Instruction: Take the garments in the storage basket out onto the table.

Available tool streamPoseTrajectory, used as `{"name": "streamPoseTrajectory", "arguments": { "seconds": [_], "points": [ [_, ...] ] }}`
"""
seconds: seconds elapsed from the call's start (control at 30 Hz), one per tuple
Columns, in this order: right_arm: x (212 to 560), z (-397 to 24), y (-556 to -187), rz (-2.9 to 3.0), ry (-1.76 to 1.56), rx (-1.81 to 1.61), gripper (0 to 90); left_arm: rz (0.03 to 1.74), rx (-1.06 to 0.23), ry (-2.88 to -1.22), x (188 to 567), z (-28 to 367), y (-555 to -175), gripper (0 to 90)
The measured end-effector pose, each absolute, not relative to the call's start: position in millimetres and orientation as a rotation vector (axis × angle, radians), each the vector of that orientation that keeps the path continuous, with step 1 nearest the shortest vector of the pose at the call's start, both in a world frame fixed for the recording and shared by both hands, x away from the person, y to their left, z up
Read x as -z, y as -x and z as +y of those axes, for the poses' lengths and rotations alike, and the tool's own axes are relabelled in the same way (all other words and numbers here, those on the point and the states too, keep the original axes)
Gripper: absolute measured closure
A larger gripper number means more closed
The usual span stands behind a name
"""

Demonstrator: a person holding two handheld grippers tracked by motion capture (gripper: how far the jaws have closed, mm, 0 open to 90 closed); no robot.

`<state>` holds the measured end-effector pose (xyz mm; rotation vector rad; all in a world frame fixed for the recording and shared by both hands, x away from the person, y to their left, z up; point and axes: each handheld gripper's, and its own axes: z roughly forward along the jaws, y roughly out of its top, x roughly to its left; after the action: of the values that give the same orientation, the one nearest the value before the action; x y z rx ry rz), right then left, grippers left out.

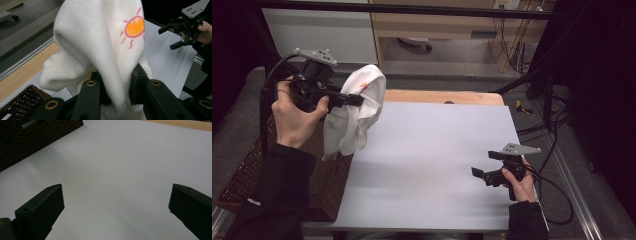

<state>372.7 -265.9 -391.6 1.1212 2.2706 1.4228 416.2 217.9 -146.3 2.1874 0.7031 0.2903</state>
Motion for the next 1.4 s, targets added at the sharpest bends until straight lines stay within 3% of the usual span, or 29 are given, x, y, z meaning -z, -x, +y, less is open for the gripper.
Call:
{"name": "streamPoseTrajectory", "arguments": {
  "seconds": [0.87, 1.4],
  "points": [
    [391, -267, -372, 2.269, -1.117, -1.431, 0.7, 0.583, -0.230, -2.235, 155, 152, -424, 73.7],
    [391, -266, -372, 2.271, -1.114, -1.433, 0.8, 0.602, -0.186, -2.295, 206, 122, -435, 73.4]
  ]
}}
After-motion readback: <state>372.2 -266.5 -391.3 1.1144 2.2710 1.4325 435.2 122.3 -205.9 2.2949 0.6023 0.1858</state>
